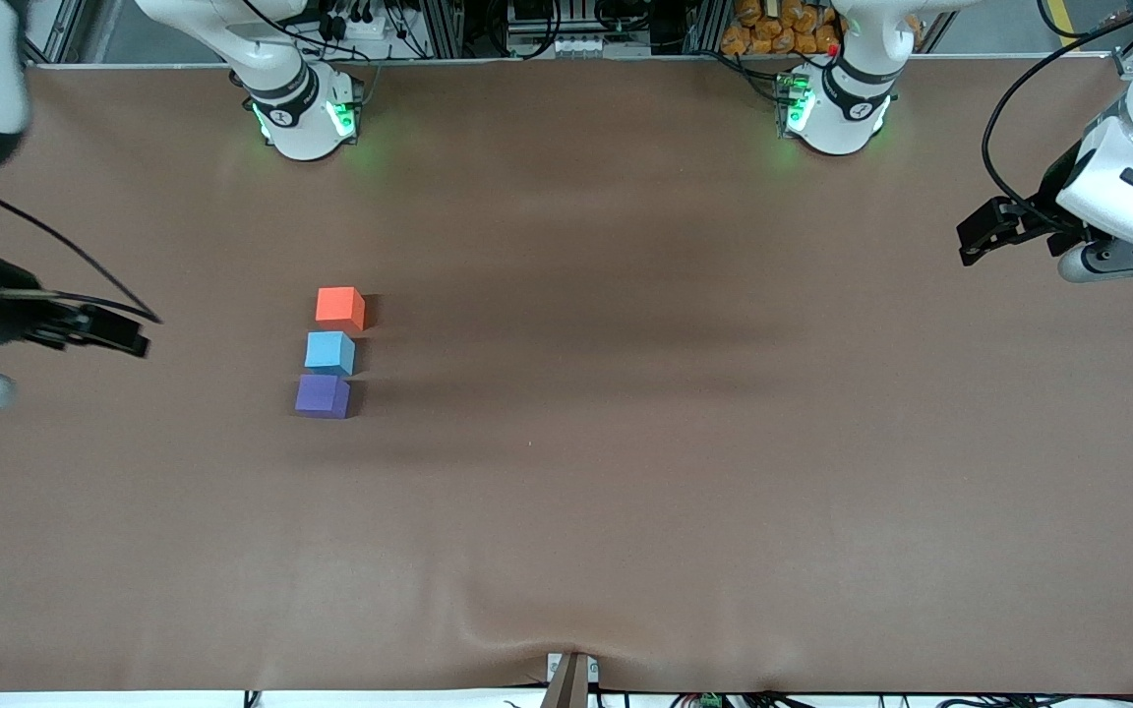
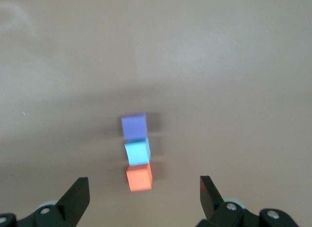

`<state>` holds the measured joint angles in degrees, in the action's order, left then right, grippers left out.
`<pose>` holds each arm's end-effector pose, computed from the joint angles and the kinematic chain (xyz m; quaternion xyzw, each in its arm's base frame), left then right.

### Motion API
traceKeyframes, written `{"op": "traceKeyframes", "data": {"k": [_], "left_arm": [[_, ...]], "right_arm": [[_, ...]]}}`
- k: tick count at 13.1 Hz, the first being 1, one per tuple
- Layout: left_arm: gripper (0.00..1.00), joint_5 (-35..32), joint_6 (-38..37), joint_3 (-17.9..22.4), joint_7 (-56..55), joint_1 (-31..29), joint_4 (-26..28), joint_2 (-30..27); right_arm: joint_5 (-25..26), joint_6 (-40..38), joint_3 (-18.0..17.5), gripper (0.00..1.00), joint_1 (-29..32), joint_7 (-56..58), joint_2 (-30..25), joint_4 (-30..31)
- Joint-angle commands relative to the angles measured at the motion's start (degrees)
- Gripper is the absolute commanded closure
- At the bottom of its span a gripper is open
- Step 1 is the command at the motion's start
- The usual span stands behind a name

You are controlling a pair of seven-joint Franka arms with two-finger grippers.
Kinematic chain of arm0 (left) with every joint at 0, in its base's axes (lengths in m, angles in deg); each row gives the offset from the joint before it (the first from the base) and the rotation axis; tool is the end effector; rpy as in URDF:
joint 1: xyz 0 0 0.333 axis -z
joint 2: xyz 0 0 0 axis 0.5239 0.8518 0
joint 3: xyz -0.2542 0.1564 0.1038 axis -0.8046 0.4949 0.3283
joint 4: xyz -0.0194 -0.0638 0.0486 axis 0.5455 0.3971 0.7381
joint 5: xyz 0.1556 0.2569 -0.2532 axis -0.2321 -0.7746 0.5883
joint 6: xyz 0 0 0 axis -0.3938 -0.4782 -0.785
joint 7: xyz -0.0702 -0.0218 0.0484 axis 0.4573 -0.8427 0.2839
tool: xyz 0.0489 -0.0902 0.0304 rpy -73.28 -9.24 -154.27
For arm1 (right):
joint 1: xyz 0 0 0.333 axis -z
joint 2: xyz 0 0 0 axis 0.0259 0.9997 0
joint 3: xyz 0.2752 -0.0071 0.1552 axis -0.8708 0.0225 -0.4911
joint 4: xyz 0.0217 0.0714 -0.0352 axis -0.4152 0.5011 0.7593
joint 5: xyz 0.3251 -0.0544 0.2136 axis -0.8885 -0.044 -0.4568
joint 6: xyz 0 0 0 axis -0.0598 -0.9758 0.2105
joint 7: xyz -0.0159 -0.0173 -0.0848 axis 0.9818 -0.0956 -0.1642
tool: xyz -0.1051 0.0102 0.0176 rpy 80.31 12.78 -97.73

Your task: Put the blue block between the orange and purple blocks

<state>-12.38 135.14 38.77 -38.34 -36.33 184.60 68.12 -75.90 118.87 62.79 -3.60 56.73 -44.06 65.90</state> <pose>0.5351 -0.0729 0.6114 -0.9987 -0.0438 0.0084 0.0258 0.6252 0.0111 0.6013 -0.9963 0.0660 0.0495 0.0227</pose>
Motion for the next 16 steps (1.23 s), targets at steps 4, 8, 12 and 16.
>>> {"op": "traceKeyframes", "data": {"k": [4,8,12,16], "left_arm": [[0.00,0.5,-0.6,-0.1,1.1,-0.6,-1.0,0.3],[0.00,0.5,-0.6,-0.1,1.1,-0.6,-1.0,0.2],[0.00,0.5,-0.6,-0.2,1.1,-0.5,-1.1,0.2],[0.00,0.5,-0.6,-0.3,1.0,-0.2,-1.1,0.2]], "right_arm": [[0.1,-3.3,-0.2,0.00,1.7,3.3,-10.3,2.8],[0.1,2.9,2.7,0.00,1.3,8.9,-23.0,19.9],[1.0,1.5,2.2,0.00,1.4,3.0,-23.5,20.3],[1.9,2.0,1.0,0.00,1.6,2.4,-22.8,19.2]]}}
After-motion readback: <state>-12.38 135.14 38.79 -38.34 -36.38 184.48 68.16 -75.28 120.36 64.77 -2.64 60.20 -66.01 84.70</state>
